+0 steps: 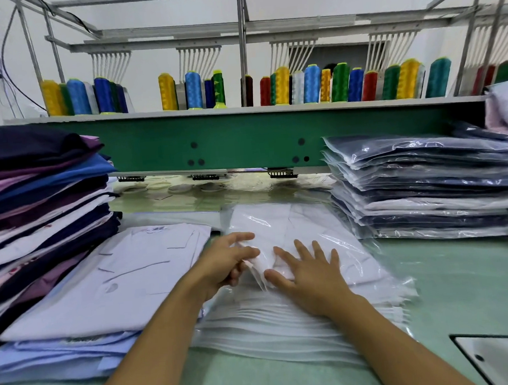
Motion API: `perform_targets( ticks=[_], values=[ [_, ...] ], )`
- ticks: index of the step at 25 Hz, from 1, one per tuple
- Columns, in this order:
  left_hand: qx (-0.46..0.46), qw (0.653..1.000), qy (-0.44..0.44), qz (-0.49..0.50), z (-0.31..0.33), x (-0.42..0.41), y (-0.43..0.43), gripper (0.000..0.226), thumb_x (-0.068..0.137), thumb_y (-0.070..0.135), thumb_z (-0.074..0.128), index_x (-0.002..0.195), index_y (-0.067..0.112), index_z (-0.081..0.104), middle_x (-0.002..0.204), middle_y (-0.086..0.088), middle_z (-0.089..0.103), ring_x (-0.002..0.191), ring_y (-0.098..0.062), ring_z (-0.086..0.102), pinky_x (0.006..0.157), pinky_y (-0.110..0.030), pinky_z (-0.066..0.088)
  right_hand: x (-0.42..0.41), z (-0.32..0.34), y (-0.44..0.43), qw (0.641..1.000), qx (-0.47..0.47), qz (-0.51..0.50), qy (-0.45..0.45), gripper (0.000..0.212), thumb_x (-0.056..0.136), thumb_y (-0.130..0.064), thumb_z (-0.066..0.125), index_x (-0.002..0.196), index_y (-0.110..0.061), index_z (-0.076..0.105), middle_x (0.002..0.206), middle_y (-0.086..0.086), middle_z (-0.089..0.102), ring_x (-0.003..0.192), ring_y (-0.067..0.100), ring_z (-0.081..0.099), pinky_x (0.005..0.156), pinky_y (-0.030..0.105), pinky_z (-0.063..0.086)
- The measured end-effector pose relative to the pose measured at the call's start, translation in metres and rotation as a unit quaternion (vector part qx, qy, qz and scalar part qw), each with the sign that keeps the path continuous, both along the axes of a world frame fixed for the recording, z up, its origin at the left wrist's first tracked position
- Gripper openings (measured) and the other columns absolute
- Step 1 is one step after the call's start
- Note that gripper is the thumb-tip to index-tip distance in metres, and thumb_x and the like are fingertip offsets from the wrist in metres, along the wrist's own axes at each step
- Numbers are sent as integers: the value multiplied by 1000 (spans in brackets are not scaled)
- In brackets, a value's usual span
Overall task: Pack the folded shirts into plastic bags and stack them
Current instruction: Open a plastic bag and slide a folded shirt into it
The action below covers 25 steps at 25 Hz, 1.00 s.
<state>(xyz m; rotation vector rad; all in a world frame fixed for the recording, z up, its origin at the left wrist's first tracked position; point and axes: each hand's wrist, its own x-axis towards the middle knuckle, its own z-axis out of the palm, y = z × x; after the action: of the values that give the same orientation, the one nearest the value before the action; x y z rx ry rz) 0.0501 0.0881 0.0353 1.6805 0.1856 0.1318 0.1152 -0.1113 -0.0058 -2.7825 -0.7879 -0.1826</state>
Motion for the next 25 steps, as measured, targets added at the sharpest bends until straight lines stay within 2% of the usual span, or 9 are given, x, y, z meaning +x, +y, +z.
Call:
perform_targets(
  ticks=[3,5,6,8,11,14,16,19,25],
  values=[
    [-16,994,21,-104,8,-7,0,40,85,16,74,120,34,72,84,-10,41,51,-11,29,44,-21,28,-8,9,-2,990,98,67,-79,63,91,-68,41,148,-42,39,157,-9,38,145,21,32,118,45,25],
    [-31,987,18,-155,11,-8,-1,42,86,14,71,122,34,71,76,-7,36,51,-11,25,43,-20,27,-16,17,0,961,200,147,-124,37,90,-40,60,127,-33,57,127,-16,59,117,11,53,97,36,46],
    [-47,985,14,-164,11,-8,-2,41,87,11,68,123,33,71,68,-2,34,49,-10,24,42,-19,26,-21,19,2,947,232,172,-141,28,88,-30,63,115,-31,59,112,-18,61,103,8,56,85,36,51],
    [-87,985,5,-150,11,-7,-5,39,90,4,61,120,27,72,58,4,33,45,-8,24,41,-19,26,-31,22,5,928,268,203,-161,17,88,-23,59,102,-31,55,93,-17,59,84,7,56,70,35,52],
    [-160,981,1,-107,9,-5,-10,33,93,3,57,119,19,70,56,6,36,42,-5,26,40,-16,27,-39,25,7,908,284,234,-202,6,94,-31,58,101,-30,57,84,-16,57,74,7,55,63,31,50],
    [-196,975,9,-102,9,-6,-15,31,88,12,67,117,20,68,57,8,36,44,-4,32,42,-15,31,-41,28,10,894,269,213,-287,10,99,-38,61,105,-30,64,80,-15,58,70,4,51,58,27,47],
    [-224,967,13,-118,10,-8,-16,40,76,17,75,115,20,67,60,7,38,47,-4,35,43,-16,33,-40,28,11,887,276,190,-316,10,100,-37,61,104,-30,67,76,-14,58,68,5,51,56,29,46],
    [-266,955,-1,-131,12,-8,-18,51,69,12,79,117,18,63,62,5,43,49,-5,39,42,-15,38,-37,29,9,879,301,160,-333,10,101,-38,60,101,-31,67,75,-14,58,67,6,50,55,29,45],
    [-317,940,-2,-124,10,-6,-20,35,84,9,70,117,16,59,66,3,48,50,-3,43,41,-12,41,-33,29,11,859,325,165,-358,10,100,-31,64,99,-24,72,87,-11,61,72,9,54,57,26,45]
  ],
)
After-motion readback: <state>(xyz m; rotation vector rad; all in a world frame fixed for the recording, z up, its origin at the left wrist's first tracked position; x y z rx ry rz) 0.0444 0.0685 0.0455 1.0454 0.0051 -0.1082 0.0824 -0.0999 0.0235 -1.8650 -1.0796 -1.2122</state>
